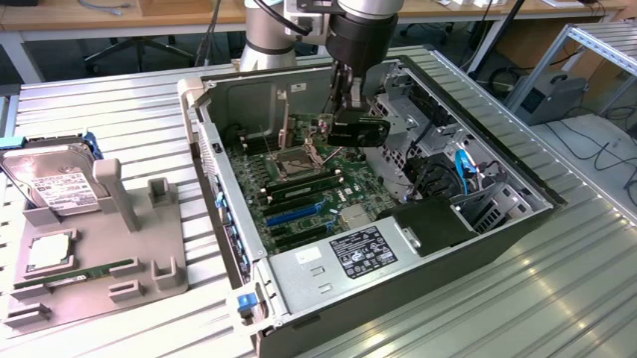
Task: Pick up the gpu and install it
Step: 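Insert the gpu into the slot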
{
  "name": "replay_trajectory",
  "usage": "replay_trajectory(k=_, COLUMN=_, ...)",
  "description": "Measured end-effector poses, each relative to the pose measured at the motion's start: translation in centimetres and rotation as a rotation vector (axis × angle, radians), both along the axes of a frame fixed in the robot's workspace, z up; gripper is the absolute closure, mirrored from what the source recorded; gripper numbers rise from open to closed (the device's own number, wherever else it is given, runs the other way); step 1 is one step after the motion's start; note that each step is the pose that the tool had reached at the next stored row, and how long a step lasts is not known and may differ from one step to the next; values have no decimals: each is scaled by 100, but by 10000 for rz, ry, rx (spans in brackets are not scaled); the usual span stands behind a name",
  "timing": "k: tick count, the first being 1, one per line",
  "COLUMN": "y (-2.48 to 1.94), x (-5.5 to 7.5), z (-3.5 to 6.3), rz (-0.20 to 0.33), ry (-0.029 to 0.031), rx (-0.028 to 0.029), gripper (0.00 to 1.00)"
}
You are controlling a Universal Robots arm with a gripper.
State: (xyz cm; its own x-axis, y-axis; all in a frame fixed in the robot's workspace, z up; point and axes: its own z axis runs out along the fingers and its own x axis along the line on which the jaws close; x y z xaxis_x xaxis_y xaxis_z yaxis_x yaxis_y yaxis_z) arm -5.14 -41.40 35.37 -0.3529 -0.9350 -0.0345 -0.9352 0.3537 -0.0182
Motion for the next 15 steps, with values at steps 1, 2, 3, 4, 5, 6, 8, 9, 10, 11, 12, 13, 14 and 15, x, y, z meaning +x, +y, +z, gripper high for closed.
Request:
replay_trajectory(k=1, y=0, x=0, z=0, rz=30, ry=0, rx=1, gripper=72)
replay_trajectory(k=2, y=0, x=0, z=0, rz=57, ry=0, rx=0, gripper=72)
replay_trajectory(k=3, y=0, x=0, z=-1, rz=95, ry=0, rx=1, gripper=72)
replay_trajectory(k=4, y=0, x=0, z=-2, rz=125, ry=0, rx=1, gripper=72)
replay_trajectory(k=5, y=0, x=0, z=-2, rz=158, ry=0, rx=1, gripper=72)
replay_trajectory(k=6, y=0, x=0, z=-2, rz=203, ry=0, rx=1, gripper=72)
replay_trajectory(k=8, y=0, x=0, z=-3, rz=316, ry=0, rx=1, gripper=72)
replay_trajectory(k=9, y=0, x=0, z=-4, rz=379, ry=0, rx=0, gripper=72)
replay_trajectory(k=10, y=0, x=0, z=-5, rz=414, ry=0, rx=0, gripper=72)
replay_trajectory(k=11, y=0, x=0, z=-5, rz=444, ry=0, rx=0, gripper=72)
replay_trajectory(k=12, y=0, x=0, z=-5, rz=485, ry=0, rx=1, gripper=72)
replay_trajectory(k=13, y=0, x=0, z=-5, rz=503, ry=0, rx=0, gripper=72)
replay_trajectory(k=14, y=0, x=0, z=-6, rz=515, ry=0, rx=0, gripper=72)
replay_trajectory(k=15, y=0, x=0, z=-6, rz=528, ry=0, rx=1, gripper=72)
